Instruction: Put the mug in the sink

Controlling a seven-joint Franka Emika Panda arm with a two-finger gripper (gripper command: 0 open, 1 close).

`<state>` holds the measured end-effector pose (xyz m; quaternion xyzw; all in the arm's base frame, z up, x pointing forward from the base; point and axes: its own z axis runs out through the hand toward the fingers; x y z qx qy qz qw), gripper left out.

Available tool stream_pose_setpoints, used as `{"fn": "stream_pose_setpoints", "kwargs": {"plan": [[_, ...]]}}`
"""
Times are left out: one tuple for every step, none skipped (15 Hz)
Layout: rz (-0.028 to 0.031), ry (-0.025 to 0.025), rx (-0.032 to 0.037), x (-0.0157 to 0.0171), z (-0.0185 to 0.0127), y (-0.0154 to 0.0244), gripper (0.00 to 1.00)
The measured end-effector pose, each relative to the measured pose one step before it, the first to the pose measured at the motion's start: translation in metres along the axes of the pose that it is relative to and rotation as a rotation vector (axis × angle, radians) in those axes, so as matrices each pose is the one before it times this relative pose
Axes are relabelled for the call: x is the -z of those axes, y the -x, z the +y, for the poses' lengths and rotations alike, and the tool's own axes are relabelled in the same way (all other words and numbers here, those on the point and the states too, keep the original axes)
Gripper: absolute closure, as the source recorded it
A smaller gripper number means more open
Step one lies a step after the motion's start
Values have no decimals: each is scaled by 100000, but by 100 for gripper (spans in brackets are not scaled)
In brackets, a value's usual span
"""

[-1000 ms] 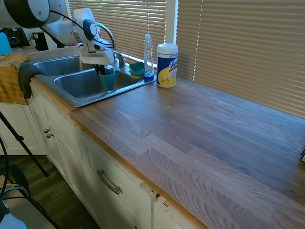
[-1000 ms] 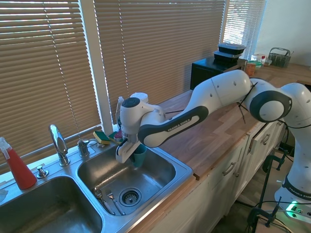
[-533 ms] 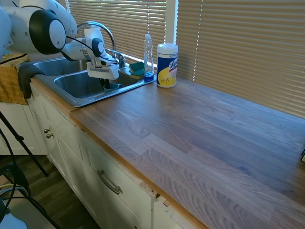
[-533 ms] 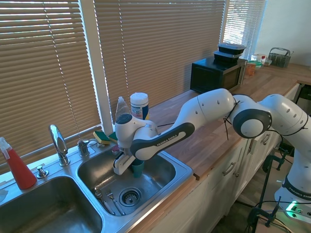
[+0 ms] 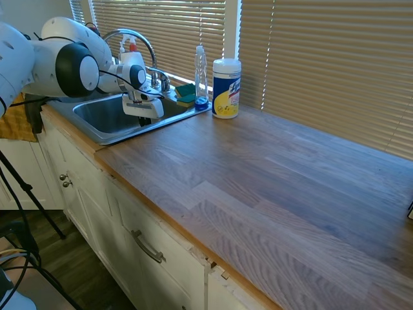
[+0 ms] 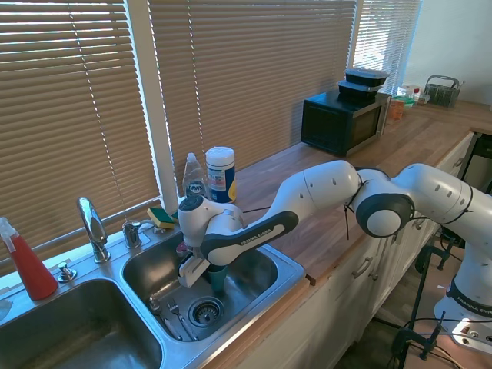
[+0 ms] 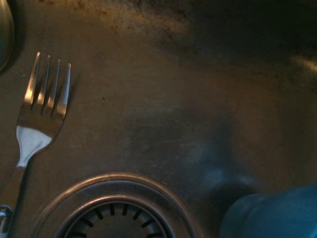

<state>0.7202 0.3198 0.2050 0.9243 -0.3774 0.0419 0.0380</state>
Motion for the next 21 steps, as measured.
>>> {"fn": "stream_pose_setpoints", "kwargs": {"plan": [[-240, 386, -273, -184, -38, -81, 0], [-228, 156, -169, -267, -63, -18, 0], [-132, 53, -76, -365, -85, 9, 0], [-77, 6, -80, -324, -83, -7, 0], [-23, -12, -86, -165, -55, -36, 0], [50, -121, -58, 24, -30, -43, 0], [148, -374, -64, 238, -71, -58, 0], [178, -442, -140, 372, -91, -109, 0], [137, -291, -115, 238, -51, -100, 0], [70, -161, -124, 97, -6, -96, 0], [74, -190, -167, 95, 6, -131, 0], [120, -303, -183, 191, -4, -153, 0], [171, -421, -126, 338, -13, -165, 0], [205, -474, -77, 540, -22, -168, 0], [275, -616, -63, 786, -50, -148, 0], [389, -953, -67, 985, -99, -111, 0], [384, -929, 22, 1131, -101, -48, 0], [341, -757, 106, 1279, -68, 13, 0], [290, -644, 213, 1324, -21, 87, 0], [219, -577, 312, 1357, 55, 169, 0], [134, -340, 376, 1390, 148, 232, 0]]}}
